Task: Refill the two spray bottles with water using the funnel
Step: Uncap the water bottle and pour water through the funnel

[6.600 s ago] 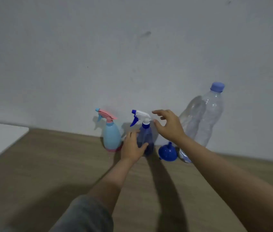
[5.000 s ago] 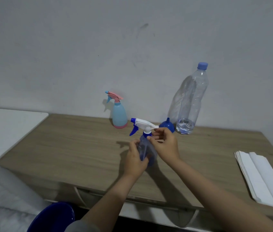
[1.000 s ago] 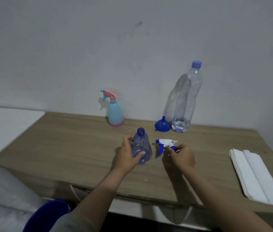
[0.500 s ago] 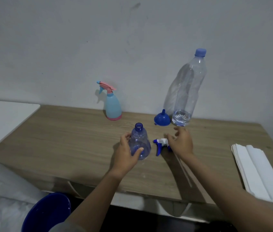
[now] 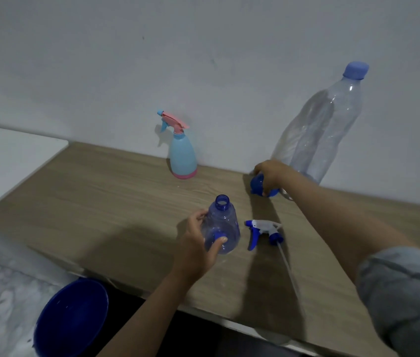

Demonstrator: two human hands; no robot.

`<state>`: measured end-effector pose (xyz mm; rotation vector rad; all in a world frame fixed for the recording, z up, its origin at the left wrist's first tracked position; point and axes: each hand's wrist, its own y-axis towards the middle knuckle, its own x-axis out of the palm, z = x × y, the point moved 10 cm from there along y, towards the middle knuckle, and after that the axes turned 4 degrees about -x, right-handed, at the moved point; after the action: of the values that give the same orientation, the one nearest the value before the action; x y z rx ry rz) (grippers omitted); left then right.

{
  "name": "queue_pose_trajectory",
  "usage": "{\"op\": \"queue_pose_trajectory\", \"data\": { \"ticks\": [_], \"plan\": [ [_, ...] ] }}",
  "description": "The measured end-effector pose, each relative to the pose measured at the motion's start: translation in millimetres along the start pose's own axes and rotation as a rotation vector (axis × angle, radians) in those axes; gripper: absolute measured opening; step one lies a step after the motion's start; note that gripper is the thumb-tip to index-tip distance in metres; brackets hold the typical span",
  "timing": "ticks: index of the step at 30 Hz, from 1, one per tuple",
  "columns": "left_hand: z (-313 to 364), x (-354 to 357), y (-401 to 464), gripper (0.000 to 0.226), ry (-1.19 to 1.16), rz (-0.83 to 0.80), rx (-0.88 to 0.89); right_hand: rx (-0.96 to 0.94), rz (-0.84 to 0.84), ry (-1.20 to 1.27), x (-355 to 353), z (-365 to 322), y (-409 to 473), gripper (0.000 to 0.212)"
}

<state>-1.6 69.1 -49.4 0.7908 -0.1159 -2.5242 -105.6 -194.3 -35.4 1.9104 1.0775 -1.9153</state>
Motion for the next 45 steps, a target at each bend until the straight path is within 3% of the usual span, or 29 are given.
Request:
{"op": "queue_pose_trajectory", "data": {
  "ticks": [7,12,16,21,25,28,45],
  "plan": [
    [0,2,0,0.079,0.014,0.015,0.017,-0.033,-0.001,-0.133,8,2,11,0.076],
    [-5,-1,-1,0.075,-0.064,0.039,-0.085,-0.088,0.173,-0.086,-15,-6,-4,0.074],
    [-2,-3,-1,0.071,-0.040,0.035,-0.081,-0.217,0.368,0.230,-48,-23,-45,0.089],
    [-2,-7,-4,0.068,-0.027,0.018,-0.088,-0.415,0.557,0.639,-86,-57,-125,0.064],
    [3,-9,-2,0.069,-0.004,0.012,-0.080,-0.387,0.700,1.034,-90,-66,-173,0.056],
    [9,-10,-3,0.067,-0.002,0.004,-0.070,-0.391,0.734,1.145,-77,-80,-190,0.050],
    [27,-14,-6,0.062,0.040,-0.061,-0.087,-0.185,0.747,1.003,-33,-105,-195,0.060]
  ]
}}
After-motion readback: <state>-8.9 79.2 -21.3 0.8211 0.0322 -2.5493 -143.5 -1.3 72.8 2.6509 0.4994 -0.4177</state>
